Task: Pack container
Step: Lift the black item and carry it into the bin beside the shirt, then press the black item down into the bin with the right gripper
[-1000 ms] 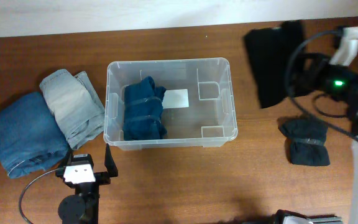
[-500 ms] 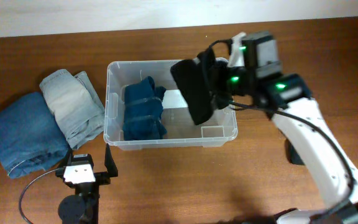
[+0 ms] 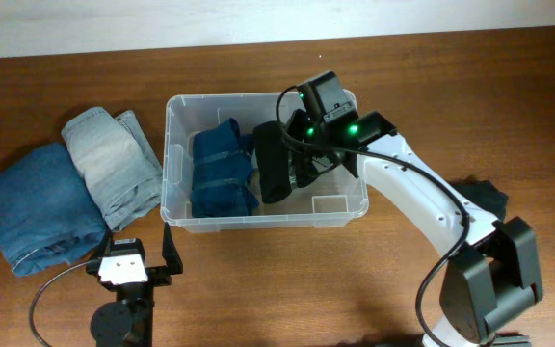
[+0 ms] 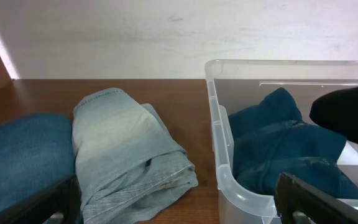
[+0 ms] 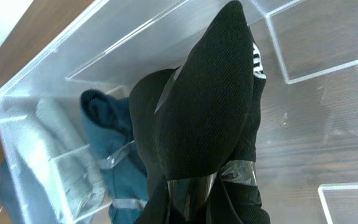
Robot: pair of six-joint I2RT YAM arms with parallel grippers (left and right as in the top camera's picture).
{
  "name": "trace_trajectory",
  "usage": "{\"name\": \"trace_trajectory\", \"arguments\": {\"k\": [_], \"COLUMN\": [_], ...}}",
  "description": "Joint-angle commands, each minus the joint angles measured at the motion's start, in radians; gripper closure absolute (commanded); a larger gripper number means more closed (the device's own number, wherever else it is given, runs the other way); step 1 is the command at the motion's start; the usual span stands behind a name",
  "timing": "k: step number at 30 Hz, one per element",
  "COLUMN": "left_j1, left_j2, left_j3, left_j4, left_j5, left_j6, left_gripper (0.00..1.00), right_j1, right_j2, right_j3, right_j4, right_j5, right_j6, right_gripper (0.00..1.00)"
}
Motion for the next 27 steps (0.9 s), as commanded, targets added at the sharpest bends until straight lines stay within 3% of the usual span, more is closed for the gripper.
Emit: {"name": "trace_trajectory", "arguments": {"k": [1,27], "left_j1": [0.006,0.006], "left_j2": [-0.005,-0.005], "left_j3": [-0.006,-0.006], "left_j4": [0.003,0.003], "left_j5": [0.011,0.011], "left_j6": [0.016,0.016], "left_gripper": [0.01,0.01], "right_j1": [0.023,0.079], "right_j2": [0.004,0.089], "right_j3": [0.02,0.016], "right_j4": [0.015,0.021], "right_j5": [0.084,0.078], "right_j6": [0.063,0.081], "right_gripper": [0.96,0.96]}}
